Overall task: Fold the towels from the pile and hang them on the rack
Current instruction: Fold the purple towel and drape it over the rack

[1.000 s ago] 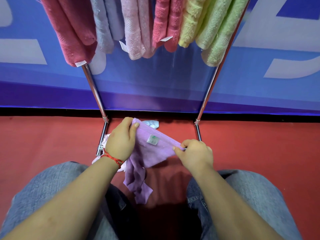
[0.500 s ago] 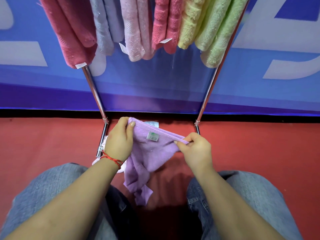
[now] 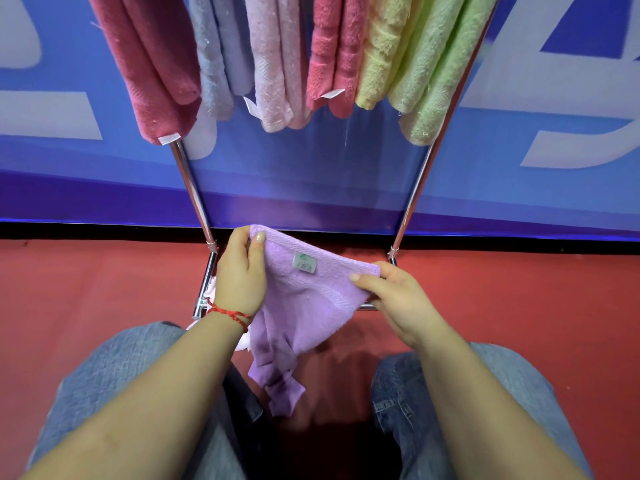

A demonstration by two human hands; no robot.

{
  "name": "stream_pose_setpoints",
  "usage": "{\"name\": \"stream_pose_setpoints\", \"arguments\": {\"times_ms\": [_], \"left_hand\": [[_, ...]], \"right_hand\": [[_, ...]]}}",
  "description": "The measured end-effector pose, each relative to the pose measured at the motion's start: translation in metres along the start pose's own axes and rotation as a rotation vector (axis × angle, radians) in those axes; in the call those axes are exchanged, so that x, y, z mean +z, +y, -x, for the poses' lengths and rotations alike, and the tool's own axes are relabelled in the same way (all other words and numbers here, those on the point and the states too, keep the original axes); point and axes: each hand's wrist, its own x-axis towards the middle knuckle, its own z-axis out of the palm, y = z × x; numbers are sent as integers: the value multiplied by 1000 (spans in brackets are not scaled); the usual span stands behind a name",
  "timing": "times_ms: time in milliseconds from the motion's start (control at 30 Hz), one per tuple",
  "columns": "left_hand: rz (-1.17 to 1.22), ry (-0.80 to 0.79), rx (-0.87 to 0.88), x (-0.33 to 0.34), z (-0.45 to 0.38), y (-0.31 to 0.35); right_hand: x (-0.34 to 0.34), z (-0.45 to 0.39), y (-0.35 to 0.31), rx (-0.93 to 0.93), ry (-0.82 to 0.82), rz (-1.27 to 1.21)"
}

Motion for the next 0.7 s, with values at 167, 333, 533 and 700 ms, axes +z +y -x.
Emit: {"name": "stream_pose_setpoints", "arguments": {"times_ms": [167, 333, 533, 700], "left_hand": [[113, -57, -25, -11, 8, 15], [215, -108, -38, -30, 8, 41], [325, -89, 22, -57, 14, 99], [395, 9, 231, -85, 16, 170]], "right_hand": [[-8, 17, -20, -80, -22, -1], [-10, 43, -56, -165, -77, 264], [-19, 75, -127, -455, 78, 470], [-13, 107, -182, -681, 119, 299]]}}
